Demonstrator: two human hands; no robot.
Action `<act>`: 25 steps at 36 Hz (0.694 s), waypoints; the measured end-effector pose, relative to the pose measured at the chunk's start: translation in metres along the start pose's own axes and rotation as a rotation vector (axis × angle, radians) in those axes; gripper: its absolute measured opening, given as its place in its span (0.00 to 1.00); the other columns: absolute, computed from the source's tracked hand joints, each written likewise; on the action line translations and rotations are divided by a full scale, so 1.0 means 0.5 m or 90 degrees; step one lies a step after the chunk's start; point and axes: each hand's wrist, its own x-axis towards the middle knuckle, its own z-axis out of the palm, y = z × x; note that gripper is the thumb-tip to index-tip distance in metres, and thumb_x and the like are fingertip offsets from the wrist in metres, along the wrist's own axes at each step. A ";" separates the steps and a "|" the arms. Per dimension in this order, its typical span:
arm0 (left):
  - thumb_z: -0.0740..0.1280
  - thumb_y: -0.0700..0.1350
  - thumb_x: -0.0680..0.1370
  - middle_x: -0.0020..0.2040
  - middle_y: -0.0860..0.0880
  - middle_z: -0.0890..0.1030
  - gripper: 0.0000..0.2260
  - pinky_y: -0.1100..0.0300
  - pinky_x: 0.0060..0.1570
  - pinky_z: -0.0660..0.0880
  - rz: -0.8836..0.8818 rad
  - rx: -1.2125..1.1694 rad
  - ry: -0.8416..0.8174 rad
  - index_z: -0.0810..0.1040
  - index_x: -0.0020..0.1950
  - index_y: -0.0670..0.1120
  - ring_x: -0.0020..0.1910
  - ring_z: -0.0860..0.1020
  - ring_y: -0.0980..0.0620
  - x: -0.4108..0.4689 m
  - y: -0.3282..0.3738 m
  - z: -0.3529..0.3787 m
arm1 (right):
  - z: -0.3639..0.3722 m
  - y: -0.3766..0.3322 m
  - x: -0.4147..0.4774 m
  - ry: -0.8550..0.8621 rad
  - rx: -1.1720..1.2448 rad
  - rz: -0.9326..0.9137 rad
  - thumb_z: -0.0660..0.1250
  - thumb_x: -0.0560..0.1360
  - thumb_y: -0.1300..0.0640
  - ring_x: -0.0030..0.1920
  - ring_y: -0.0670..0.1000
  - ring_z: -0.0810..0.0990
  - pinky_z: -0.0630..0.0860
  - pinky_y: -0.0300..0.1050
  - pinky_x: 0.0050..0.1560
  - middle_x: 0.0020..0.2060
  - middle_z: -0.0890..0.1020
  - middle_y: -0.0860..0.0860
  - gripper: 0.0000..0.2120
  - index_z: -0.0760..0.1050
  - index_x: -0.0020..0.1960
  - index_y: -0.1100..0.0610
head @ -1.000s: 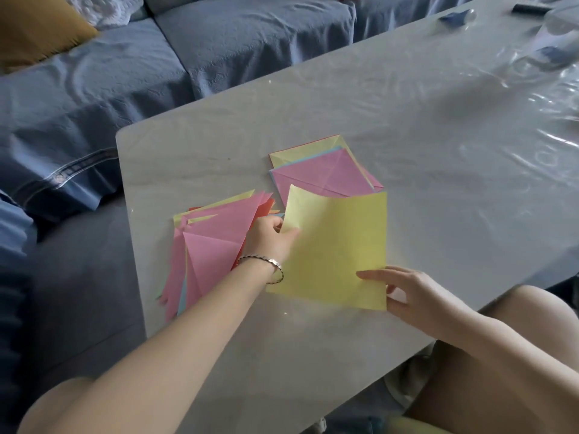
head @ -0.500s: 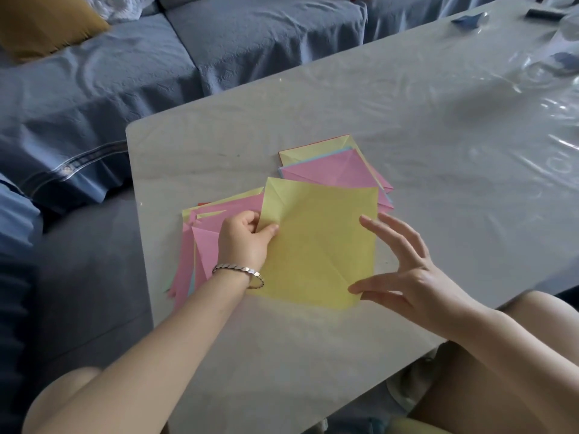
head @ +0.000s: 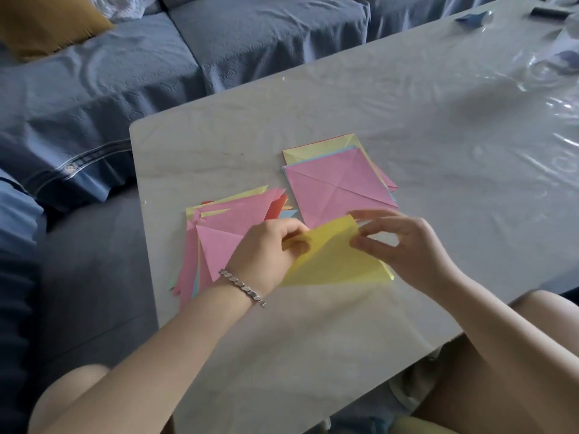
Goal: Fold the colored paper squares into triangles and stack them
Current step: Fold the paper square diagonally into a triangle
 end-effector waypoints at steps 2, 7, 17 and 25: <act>0.69 0.38 0.73 0.34 0.55 0.80 0.05 0.72 0.37 0.70 -0.029 -0.037 -0.036 0.81 0.41 0.48 0.32 0.73 0.62 -0.004 0.005 0.001 | 0.005 0.004 0.001 0.030 0.044 0.033 0.72 0.62 0.50 0.42 0.35 0.79 0.72 0.30 0.49 0.37 0.82 0.35 0.03 0.78 0.34 0.45; 0.67 0.43 0.75 0.37 0.55 0.80 0.07 0.66 0.42 0.72 -0.059 -0.065 -0.036 0.77 0.40 0.55 0.37 0.78 0.56 -0.013 0.017 0.001 | 0.017 0.014 -0.006 0.060 0.081 0.080 0.75 0.66 0.60 0.36 0.37 0.80 0.74 0.31 0.45 0.32 0.83 0.38 0.05 0.81 0.36 0.50; 0.72 0.40 0.71 0.40 0.61 0.77 0.13 0.80 0.42 0.67 0.036 -0.041 0.110 0.81 0.54 0.49 0.41 0.74 0.69 -0.032 0.056 0.017 | 0.033 -0.009 -0.013 0.141 0.138 0.120 0.74 0.66 0.61 0.28 0.35 0.77 0.71 0.26 0.34 0.26 0.81 0.38 0.03 0.81 0.38 0.56; 0.72 0.38 0.70 0.38 0.63 0.78 0.08 0.80 0.42 0.67 0.061 -0.078 0.204 0.83 0.48 0.46 0.38 0.76 0.69 -0.038 0.057 0.032 | 0.038 -0.034 -0.025 0.177 0.170 0.145 0.75 0.66 0.60 0.27 0.37 0.76 0.69 0.28 0.29 0.29 0.82 0.42 0.06 0.78 0.37 0.53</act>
